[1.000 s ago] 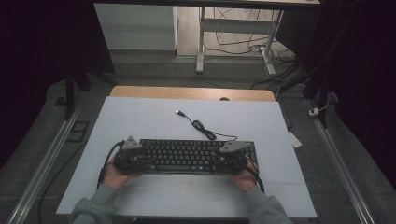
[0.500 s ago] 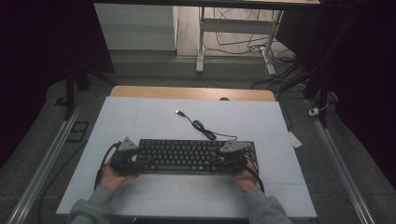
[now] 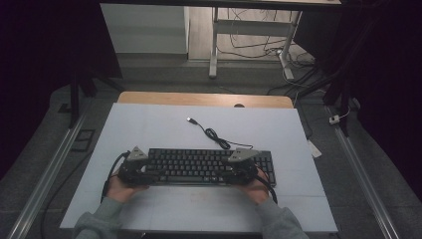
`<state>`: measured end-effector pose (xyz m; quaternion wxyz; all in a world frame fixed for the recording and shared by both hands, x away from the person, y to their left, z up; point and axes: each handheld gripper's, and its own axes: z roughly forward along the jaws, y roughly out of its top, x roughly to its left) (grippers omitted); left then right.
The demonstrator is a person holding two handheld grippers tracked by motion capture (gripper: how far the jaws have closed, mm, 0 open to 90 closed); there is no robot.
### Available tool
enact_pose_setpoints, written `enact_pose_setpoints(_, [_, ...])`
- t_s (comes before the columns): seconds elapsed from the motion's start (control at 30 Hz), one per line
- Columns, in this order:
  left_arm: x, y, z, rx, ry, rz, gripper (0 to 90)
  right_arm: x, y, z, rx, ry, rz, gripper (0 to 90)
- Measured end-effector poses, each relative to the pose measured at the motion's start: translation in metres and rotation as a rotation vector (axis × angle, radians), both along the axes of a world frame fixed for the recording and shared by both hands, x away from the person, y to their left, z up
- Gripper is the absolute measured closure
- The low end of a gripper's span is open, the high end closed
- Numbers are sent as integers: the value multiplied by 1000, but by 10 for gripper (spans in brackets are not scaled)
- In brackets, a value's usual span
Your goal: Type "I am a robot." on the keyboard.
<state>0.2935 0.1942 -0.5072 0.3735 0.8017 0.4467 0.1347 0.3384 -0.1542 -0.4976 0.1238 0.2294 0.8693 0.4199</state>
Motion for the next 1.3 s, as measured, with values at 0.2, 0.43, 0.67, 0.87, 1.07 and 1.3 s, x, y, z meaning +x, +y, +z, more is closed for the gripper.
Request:
enact_pose_setpoints(0.2, [1, -1, -1, 7, 3, -6, 308, 2, 14, 4, 4, 20, 19, 677])
enact_pose_setpoints(0.43, [1, -2, -2, 15, 7, -10, 306, 6, 26, 2, -40, 66, 53, 895])
enact_pose_setpoints(0.67, [2, -1, -3, 16, 10, -8, 305, 8, 35, -4, -55, 79, 57, 896])
enact_pose_setpoints(0.87, [2, -1, -3, 17, 10, -9, 304, 11, 38, -8, -66, 80, 49, 896])
enact_pose_setpoints(1.07, [2, -1, -4, 22, 11, -12, 303, 12, 40, -13, -78, 96, 51, 896])
enact_pose_setpoints(1.3, [2, -2, -4, 27, 12, -15, 302, 10, 42, -16, -101, 82, 50, 897])
